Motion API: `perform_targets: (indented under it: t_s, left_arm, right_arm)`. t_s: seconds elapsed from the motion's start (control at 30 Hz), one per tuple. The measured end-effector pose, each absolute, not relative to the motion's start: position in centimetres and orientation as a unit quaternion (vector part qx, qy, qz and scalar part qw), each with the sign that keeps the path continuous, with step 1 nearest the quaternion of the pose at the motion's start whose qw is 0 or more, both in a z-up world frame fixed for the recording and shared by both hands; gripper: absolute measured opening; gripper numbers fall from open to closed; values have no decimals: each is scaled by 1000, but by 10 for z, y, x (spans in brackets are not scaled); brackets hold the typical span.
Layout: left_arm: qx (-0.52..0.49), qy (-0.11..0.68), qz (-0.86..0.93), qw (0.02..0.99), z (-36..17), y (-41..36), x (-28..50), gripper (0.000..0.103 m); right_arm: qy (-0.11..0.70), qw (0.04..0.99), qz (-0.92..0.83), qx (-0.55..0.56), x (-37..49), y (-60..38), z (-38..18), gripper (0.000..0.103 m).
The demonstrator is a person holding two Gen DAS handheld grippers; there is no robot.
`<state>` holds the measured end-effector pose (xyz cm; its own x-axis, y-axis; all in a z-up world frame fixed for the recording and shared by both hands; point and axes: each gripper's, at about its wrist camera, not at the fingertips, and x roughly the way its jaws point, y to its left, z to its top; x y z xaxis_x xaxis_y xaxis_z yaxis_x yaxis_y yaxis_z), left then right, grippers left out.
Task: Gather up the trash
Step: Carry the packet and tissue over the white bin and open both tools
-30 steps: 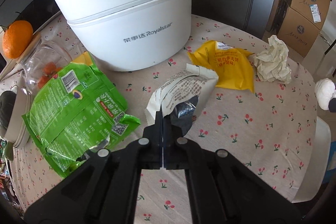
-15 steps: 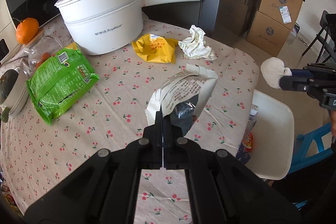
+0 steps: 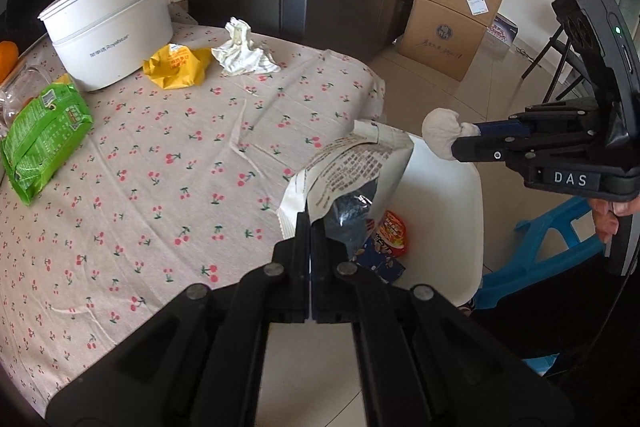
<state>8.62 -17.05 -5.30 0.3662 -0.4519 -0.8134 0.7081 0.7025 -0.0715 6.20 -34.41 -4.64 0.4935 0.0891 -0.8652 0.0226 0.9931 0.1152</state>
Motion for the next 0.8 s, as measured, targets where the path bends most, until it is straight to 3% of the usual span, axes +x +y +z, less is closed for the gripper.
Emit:
perform_targets:
  t_s: [0.47, 0.67, 0.73, 0.8]
  left_arm:
    - [197, 466, -391, 768, -99, -222, 66, 1]
    - [188, 480, -375, 771, -96, -212, 70, 35]
    - [180, 482, -366, 776, -93, -206, 74, 43]
    - [170, 483, -356, 782, -90, -199, 78, 53]
  right_arm:
    - [555, 825, -29, 101, 45, -373, -73, 20]
    - [562, 818, -33, 117, 49, -377, -77, 25]
    - [562, 818, -35, 121, 50, -378, -76, 32]
    - [559, 819, -38, 125, 51, -378, -75, 46]
